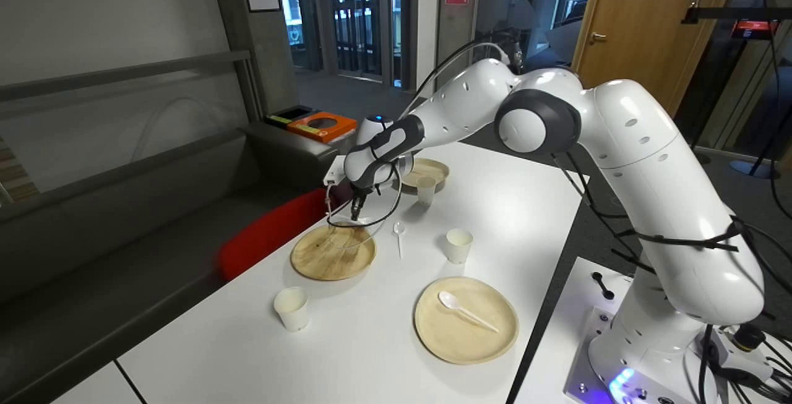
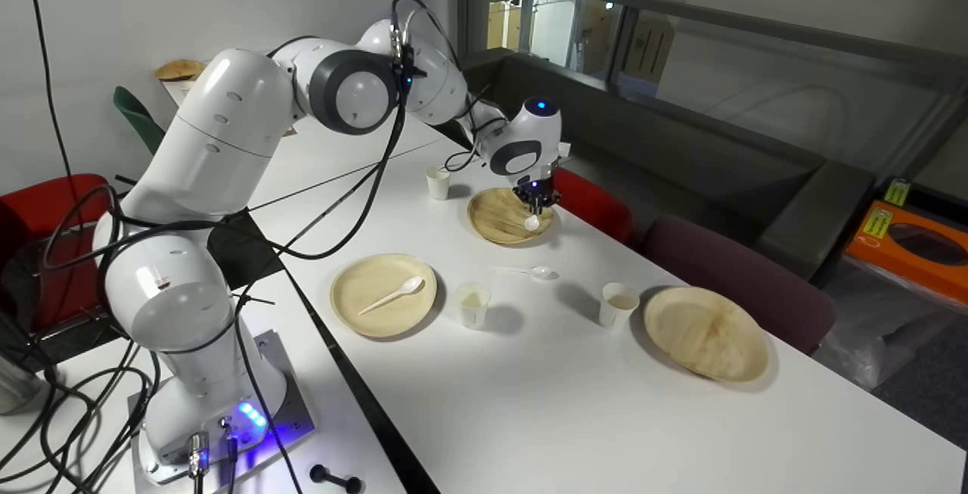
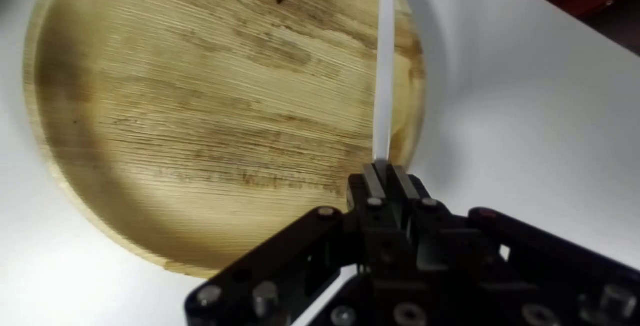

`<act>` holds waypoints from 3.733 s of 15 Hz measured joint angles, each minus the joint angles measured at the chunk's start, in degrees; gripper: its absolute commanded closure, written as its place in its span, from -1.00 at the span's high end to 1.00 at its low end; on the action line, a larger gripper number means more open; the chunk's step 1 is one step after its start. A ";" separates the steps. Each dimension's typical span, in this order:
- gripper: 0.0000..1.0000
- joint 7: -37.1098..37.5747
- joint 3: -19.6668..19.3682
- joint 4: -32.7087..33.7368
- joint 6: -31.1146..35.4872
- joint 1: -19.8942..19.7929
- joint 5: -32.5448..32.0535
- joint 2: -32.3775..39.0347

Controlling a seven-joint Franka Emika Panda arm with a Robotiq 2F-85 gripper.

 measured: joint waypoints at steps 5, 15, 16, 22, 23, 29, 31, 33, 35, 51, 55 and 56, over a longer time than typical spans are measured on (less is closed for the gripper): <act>-0.96 -0.16 4.63 0.58 -5.85 -0.27 0.08 0.01; -0.96 1.40 5.26 1.11 -6.00 -0.38 0.32 1.72; -0.96 2.16 5.08 1.49 -5.95 -0.40 0.34 2.25; -0.96 5.08 5.26 2.84 -4.33 -0.57 1.71 4.16; -0.96 5.28 5.38 2.85 -4.03 -0.57 2.12 4.16; -0.96 7.61 5.83 2.95 -3.46 -0.58 4.25 4.57; -0.96 9.18 5.83 3.11 -2.88 -0.62 4.85 5.15; -0.96 11.15 5.83 3.24 -1.52 -0.69 4.98 5.69; -0.96 13.17 5.79 3.24 0.38 -0.72 4.98 5.99; -0.96 14.70 5.64 3.23 2.14 0.10 7.11 7.22; -0.96 14.65 6.01 3.27 2.14 0.02 7.05 7.43; -0.84 14.55 6.37 3.32 2.14 -0.14 7.05 7.49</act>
